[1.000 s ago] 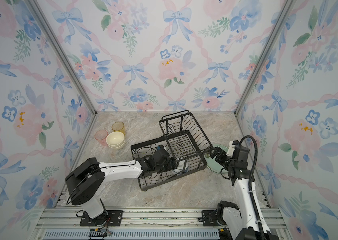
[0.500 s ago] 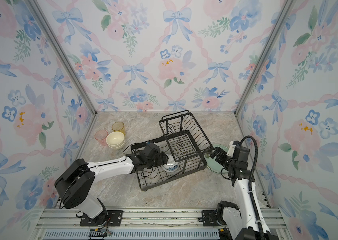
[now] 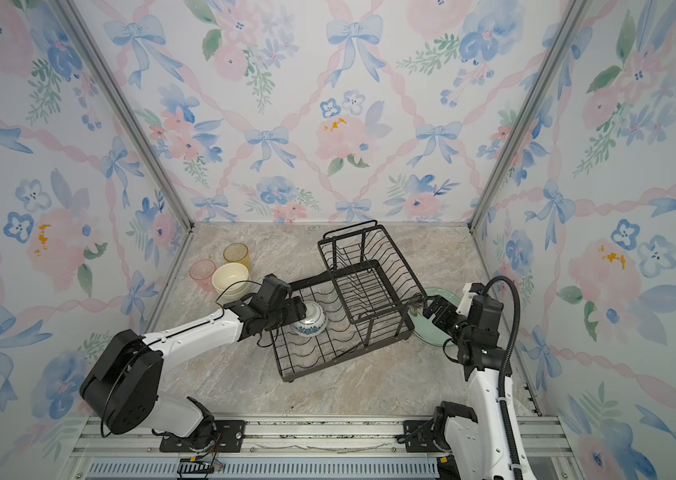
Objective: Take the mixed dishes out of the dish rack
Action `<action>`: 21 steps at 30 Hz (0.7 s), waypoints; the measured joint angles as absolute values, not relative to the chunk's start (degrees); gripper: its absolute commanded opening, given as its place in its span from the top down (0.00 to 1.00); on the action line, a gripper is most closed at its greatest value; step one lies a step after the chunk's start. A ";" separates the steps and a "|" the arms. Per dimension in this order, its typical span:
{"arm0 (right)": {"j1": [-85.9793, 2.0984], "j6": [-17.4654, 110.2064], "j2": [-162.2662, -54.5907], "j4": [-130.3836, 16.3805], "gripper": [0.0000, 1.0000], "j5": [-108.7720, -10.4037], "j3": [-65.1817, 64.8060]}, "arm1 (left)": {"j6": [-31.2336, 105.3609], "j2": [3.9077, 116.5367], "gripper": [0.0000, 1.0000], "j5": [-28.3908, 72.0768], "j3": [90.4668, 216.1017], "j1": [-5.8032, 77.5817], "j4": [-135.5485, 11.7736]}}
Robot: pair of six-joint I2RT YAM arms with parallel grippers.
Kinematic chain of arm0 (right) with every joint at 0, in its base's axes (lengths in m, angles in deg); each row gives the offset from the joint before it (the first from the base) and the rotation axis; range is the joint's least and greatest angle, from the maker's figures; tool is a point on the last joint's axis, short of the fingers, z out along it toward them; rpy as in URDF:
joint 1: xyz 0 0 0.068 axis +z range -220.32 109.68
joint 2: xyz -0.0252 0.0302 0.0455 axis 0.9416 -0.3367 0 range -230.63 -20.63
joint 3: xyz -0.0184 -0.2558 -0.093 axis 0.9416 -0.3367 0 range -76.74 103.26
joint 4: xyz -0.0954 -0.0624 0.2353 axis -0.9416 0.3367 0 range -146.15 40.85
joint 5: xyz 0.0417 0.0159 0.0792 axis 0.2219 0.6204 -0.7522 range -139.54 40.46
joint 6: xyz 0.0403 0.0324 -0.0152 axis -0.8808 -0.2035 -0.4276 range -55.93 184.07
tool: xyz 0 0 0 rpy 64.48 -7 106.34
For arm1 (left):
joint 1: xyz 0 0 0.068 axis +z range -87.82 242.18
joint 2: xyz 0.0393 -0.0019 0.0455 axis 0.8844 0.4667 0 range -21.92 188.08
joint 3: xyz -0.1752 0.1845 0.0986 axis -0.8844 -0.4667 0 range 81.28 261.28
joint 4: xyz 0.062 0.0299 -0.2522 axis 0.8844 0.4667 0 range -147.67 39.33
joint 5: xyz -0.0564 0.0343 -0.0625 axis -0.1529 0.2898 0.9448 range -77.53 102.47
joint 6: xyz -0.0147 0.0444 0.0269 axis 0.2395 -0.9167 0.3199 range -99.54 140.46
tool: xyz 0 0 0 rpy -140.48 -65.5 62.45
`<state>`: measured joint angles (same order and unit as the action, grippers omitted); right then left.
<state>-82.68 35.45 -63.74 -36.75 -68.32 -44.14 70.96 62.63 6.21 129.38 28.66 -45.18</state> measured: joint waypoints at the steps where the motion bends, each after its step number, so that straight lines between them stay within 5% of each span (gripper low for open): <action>1: -82.66 35.58 -62.54 -36.27 0.03 -67.91 -44.14 | 70.48 62.48 0.13 6.28 129.47 29.49 -45.20; 12: -81.83 35.16 -47.26 -27.42 0.03 -66.62 -43.66 | 65.30 56.58 0.07 2.54 129.53 32.01 -41.22; 21: -70.84 32.15 -32.18 -16.64 0.03 -63.49 -41.12 | 61.27 51.03 0.02 1.53 130.71 34.06 -40.85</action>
